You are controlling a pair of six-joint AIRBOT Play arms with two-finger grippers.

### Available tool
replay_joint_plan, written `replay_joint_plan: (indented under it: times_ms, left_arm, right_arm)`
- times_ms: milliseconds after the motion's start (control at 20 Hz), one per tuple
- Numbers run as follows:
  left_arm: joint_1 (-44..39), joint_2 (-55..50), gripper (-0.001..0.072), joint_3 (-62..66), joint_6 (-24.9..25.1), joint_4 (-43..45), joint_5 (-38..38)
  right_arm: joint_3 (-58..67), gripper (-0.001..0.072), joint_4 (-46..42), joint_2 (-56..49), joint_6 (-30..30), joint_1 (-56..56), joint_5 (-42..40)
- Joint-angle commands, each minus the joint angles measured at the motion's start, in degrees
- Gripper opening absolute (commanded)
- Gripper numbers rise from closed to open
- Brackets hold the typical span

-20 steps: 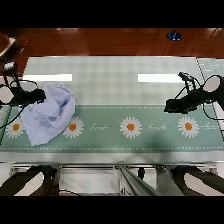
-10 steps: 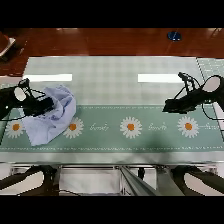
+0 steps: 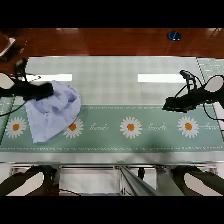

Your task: Fold the shirts.

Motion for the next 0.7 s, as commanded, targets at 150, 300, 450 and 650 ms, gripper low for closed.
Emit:
replay_joint_plan:
  times_ms: [150, 300, 450, 650]
  left_arm:
    - [-8.2, 15.47, 0.003, 15.17, 2.1, -4.33, 8.07]
    - [-13.94, 16.9, 0.003, 24.28, 2.12, -4.31, 9.9]
    - [-20.06, 16.74, 0.003, 32.2, 2.1, -4.31, 14.19]
    - [-28.2, 16.85, 0.0029, 36.15, 3.69, -4.24, 20.92]
  right_arm:
    - [-0.02, 0.0408, 0.17, 10.75, 0.04, 0.07, -2.99]
    - [-0.02, 0.0408, 0.17, 16.59, 0.11, 0.07, -3.93]
    - [-0.02, 0.0408, 0.17, 21.55, 0.44, 0.07, -3.87]
    - [-0.02, 0.0408, 0.15, 26.36, 0.48, 0.07, -3.89]
